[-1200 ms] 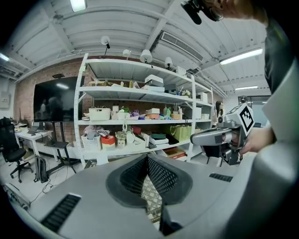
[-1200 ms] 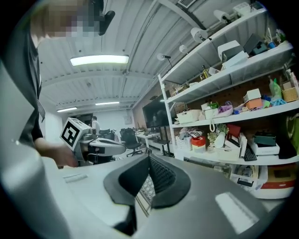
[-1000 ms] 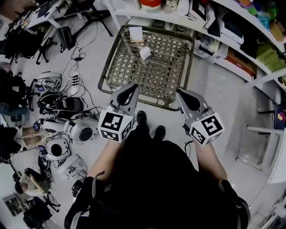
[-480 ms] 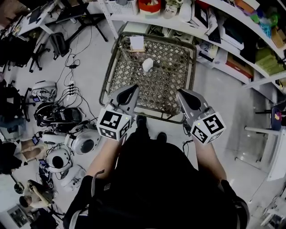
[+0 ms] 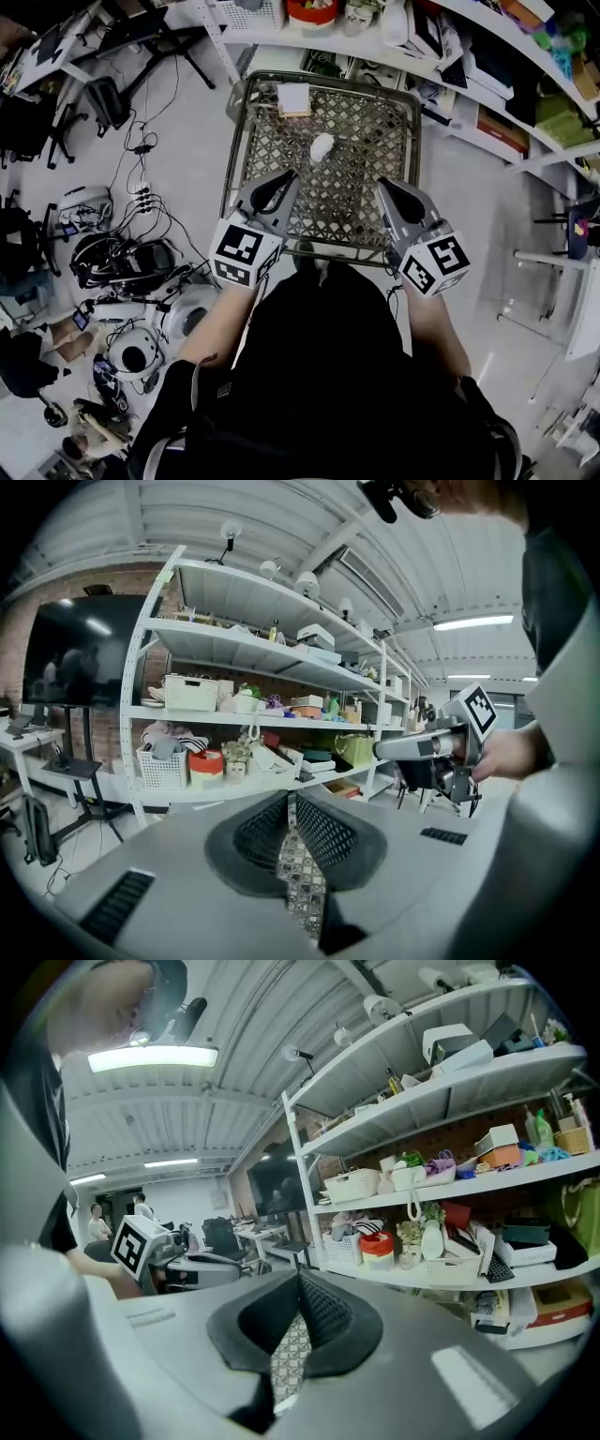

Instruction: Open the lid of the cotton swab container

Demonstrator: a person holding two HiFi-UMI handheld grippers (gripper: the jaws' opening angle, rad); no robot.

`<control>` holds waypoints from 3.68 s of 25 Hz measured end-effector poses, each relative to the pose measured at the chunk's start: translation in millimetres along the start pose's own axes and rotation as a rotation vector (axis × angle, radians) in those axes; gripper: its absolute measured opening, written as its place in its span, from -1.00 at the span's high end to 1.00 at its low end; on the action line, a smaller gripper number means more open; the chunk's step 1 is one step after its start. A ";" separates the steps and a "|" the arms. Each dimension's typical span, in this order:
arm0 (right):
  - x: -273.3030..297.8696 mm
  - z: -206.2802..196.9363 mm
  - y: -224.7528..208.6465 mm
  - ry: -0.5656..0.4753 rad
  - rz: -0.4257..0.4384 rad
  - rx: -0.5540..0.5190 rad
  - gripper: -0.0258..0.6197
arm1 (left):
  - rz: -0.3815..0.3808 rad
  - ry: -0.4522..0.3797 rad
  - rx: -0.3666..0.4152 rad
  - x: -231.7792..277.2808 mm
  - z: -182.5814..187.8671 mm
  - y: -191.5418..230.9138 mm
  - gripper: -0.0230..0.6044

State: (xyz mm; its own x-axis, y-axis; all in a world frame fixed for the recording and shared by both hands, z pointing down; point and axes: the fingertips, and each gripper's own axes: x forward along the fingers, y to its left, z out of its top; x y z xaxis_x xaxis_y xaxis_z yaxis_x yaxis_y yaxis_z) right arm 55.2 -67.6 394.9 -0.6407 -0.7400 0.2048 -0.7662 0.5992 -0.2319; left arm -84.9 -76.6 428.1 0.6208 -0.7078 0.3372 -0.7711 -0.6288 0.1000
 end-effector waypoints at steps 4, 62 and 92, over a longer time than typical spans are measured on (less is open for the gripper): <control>9.7 -12.9 -26.6 0.033 -0.056 -0.016 0.88 | 0.022 0.016 -0.023 15.3 -10.1 21.1 0.90; 34.4 -146.1 -130.0 0.172 -0.227 0.163 0.89 | -0.041 0.277 0.027 234.6 -234.3 79.1 0.28; 29.6 -41.1 -65.7 0.065 0.035 0.080 0.86 | -0.368 0.219 0.230 107.8 -45.4 -28.6 0.28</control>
State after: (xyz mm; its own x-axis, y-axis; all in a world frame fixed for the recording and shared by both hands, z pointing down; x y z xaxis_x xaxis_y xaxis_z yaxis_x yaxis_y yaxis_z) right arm 84.5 -116.4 455.3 -0.6711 -0.6958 0.2558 -0.7383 0.5963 -0.3151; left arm -2.3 -120.3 504.1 0.7834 -0.3560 0.5094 -0.4391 -0.8971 0.0484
